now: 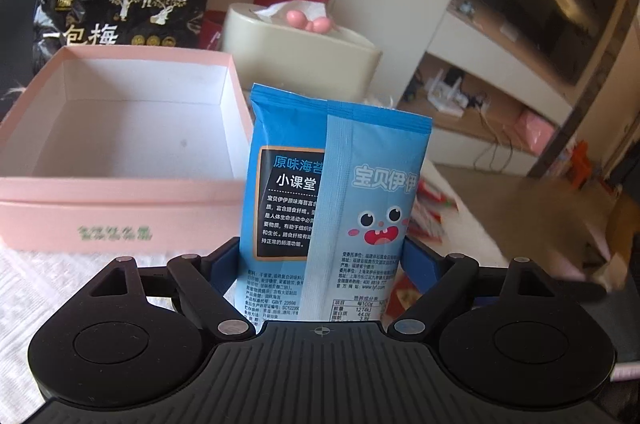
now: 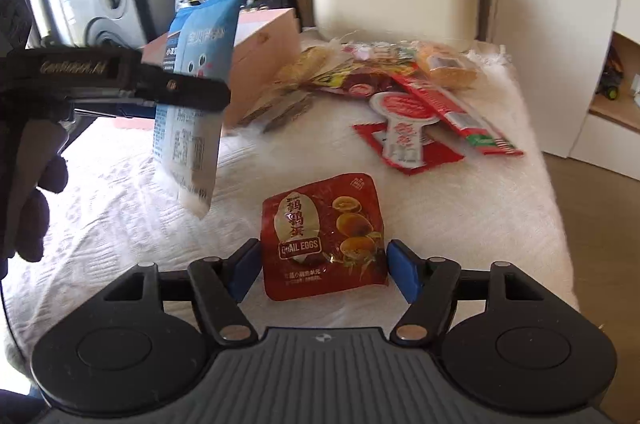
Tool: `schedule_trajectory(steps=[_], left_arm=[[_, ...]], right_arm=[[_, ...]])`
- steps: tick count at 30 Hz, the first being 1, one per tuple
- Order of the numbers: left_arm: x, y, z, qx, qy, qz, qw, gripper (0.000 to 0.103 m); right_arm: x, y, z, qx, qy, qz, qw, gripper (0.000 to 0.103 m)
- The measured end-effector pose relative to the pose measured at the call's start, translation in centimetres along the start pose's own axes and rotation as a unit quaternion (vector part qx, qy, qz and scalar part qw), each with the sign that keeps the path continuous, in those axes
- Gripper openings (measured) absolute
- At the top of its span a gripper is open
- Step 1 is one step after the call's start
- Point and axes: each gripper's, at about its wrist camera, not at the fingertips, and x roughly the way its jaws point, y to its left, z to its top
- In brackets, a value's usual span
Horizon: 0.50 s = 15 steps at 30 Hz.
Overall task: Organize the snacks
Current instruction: 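Grasp the red quail-egg packet with the right tool while the left tool holds the blue packet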
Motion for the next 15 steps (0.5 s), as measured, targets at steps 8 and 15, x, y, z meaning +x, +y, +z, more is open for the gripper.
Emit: schedule_trajectory(steps=[8, 15], left_arm=[[-5.1, 0.2, -4.6, -0.002, 0.053, 0.027, 0.9982, 0.088], [-8.6, -0.3, -4.6, -0.006, 0.045, 0.03, 0.9985, 0.086]], right_arm=[[0.4, 1.4, -0.7, -0.036, -0.038, -0.027, 0.998, 0.085], [1.7, 0.7, 0.1, -0.035, -0.016, -0.007, 0.999, 0.077]])
